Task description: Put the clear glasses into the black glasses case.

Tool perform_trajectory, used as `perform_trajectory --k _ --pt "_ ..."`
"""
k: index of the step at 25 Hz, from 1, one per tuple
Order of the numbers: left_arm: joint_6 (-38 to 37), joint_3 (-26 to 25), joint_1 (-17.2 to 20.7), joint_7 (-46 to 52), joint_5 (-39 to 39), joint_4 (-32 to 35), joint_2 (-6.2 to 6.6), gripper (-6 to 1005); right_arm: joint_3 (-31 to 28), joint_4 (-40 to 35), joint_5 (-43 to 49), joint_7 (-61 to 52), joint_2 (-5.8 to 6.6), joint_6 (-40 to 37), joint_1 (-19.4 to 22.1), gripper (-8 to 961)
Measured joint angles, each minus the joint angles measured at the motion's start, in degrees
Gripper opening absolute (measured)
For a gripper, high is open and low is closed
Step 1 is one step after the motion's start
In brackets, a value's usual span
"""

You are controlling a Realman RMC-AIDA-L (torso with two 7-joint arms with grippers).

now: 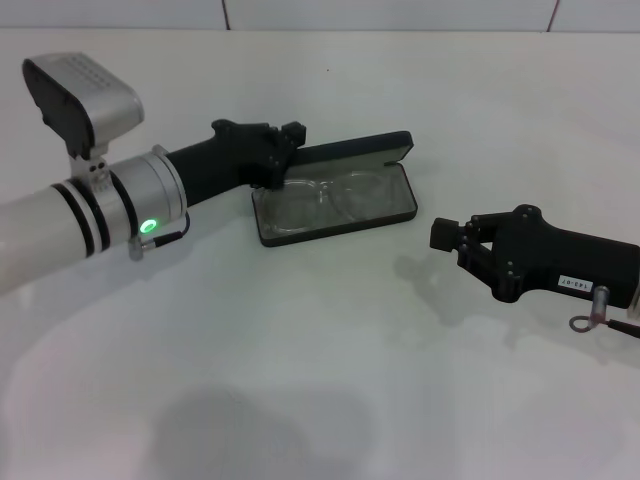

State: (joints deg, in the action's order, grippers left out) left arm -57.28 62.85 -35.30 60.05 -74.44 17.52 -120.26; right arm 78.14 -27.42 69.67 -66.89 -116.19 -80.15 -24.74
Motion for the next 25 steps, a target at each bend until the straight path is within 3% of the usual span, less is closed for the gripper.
perform_trajectory --k 7,15,18,21,25 --pt "-0.5 3.7 0.7 0.5 0.3 -1.8 -0.18 44 0.5 0.0 0.0 0.0 0.00 0.6 -0.5 30" --pt "-2.7 3.8 1.8 0.5 0.2 -4.4 -0.22 45 1.3 0.1 -0.1 0.0 0.00 1.6 -1.1 33" --pt "-13.5 3.3 5.5 -0.1 2.5 0.8 0.08 45 1.4 0.1 -0.1 0.0 0.00 1.5 -0.9 34" --pt "-24.8 3.6 12.0 -3.4 8.7 9.0 0.13 46 1.4 0.1 0.0 0.0 0.00 1.5 -0.7 35" --pt "-28.9 3.8 15.9 -4.1 10.8 13.4 0.38 51 1.4 0.1 0.0 0.3 0.00 1.6 -0.5 36"
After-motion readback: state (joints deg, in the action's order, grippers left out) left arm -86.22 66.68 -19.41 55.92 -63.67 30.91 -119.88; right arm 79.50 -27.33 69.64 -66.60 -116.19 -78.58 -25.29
